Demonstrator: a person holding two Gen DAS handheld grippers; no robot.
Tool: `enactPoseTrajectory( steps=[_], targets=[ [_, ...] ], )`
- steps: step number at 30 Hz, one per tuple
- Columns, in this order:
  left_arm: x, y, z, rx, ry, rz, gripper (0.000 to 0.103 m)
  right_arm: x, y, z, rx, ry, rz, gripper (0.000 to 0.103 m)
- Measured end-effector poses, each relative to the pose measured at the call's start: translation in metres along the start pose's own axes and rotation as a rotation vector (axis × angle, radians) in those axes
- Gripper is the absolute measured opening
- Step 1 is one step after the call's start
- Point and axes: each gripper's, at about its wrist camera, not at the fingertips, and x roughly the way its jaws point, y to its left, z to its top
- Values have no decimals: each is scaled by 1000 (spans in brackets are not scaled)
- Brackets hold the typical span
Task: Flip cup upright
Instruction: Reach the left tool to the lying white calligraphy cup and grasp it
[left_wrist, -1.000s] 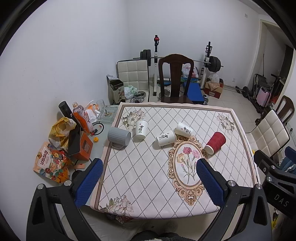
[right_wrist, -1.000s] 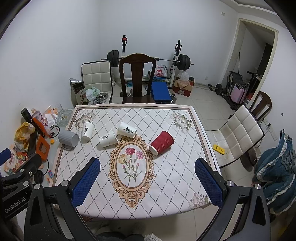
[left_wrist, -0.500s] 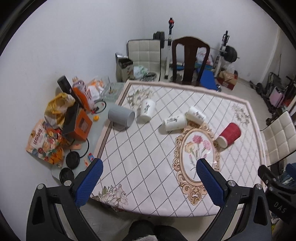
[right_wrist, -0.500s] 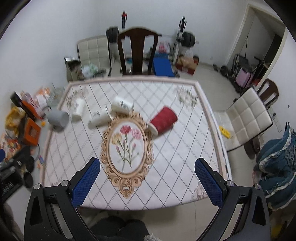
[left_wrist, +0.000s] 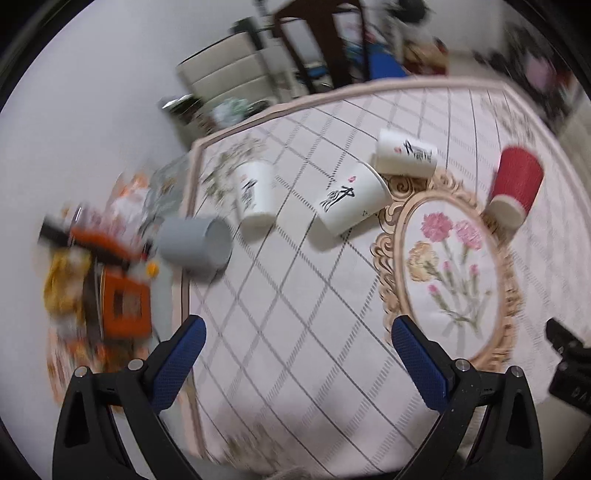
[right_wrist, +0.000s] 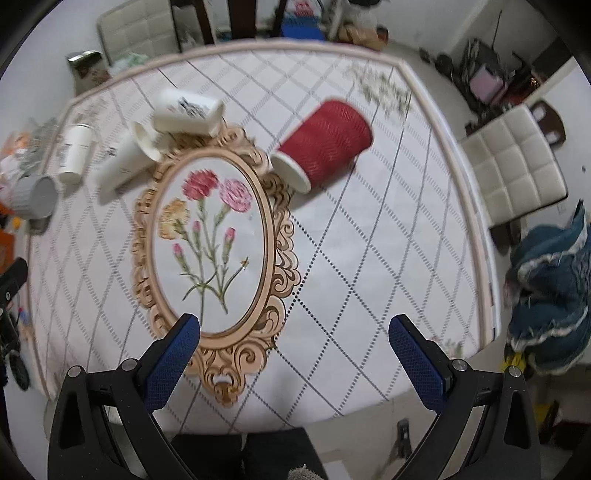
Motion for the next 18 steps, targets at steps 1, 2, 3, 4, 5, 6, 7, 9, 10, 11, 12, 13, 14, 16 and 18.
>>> enactPoseTrajectory(
  steps=[1, 2, 3, 4, 5, 6, 7, 9, 10, 11, 12, 13, 14, 16, 18],
  targets=[
    [11, -4, 8, 53, -3, 9, 102, 8, 2, 4, 4, 17, -5, 103],
    [21, -8, 15, 105, -5, 19, 102, 17, 5, 7, 7, 31, -11, 103],
    [30, -10, 21, 140, -5, 25, 102, 29, 7, 13, 10, 45, -18, 103],
    [41, -14, 29, 191, -6, 27, 102, 38, 11, 17, 15, 57, -25, 103],
    [49, -15, 36, 217, -6, 29, 102, 44, 11, 21, 20, 66, -28, 103],
    [58, -17, 42, 247, -4, 30, 101, 53, 13, 26, 28, 76, -31, 103],
    [68, -19, 50, 282, -2, 24, 100, 61, 15, 31, 37, 85, -35, 103],
    [82, -24, 63, 331, -3, 15, 100, 75, 18, 40, 49, 102, -44, 103],
    [91, -27, 69, 364, -3, 11, 94, 82, 20, 44, 55, 112, -50, 103],
    [98, -30, 74, 386, -1, 2, 90, 87, 21, 48, 61, 120, -55, 103],
    [104, -34, 77, 402, 4, -8, 84, 91, 21, 51, 67, 126, -60, 103],
    [111, -37, 82, 423, 14, -19, 79, 96, 22, 54, 73, 133, -66, 103],
    [117, -40, 85, 443, 20, -29, 77, 100, 23, 57, 79, 140, -69, 103],
    [127, -46, 91, 482, 28, -45, 76, 107, 23, 63, 89, 153, -77, 103],
    [137, -52, 96, 527, 30, -52, 76, 113, 22, 66, 96, 162, -83, 103]
  ],
)
